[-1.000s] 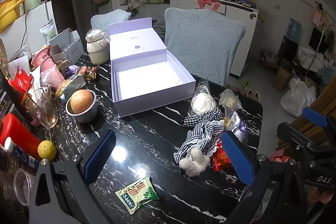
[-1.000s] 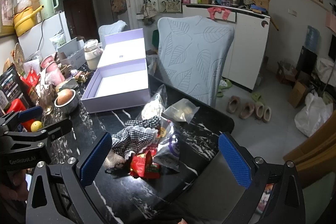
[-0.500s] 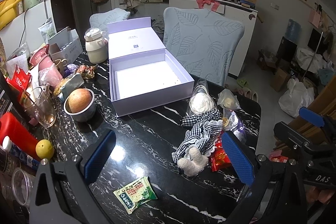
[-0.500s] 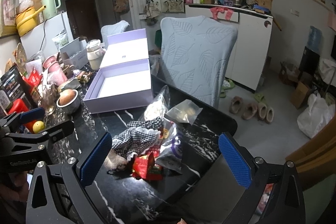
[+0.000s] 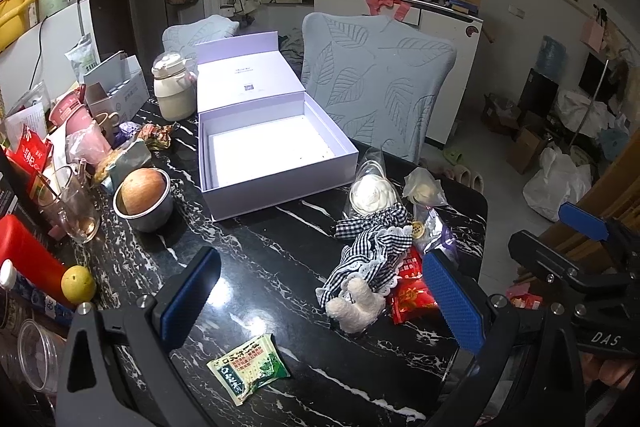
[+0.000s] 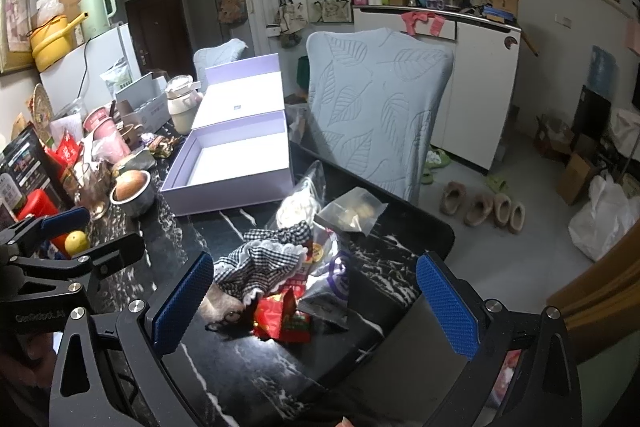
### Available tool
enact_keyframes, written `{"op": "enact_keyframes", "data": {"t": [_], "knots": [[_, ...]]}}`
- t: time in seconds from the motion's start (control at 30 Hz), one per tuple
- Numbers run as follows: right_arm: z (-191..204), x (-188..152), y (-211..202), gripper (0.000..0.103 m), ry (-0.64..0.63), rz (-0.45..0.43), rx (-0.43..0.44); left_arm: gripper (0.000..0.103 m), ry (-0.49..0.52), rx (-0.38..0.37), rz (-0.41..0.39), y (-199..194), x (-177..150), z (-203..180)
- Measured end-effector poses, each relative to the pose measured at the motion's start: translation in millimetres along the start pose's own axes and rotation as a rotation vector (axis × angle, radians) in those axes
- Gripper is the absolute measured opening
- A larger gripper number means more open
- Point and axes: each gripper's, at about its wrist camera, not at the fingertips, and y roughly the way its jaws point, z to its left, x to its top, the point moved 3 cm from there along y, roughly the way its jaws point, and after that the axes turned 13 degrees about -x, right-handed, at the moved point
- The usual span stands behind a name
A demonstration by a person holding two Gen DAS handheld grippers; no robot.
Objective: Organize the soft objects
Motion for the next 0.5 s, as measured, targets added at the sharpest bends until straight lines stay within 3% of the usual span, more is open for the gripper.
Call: {"op": "enact_keyframes", "data": {"t": [0.5], "knots": [[-9, -8, 9, 0.103, 0.0, 0.004, 0.036, 0.103, 0.002, 0.0, 0.026, 18, -2, 2]]}}
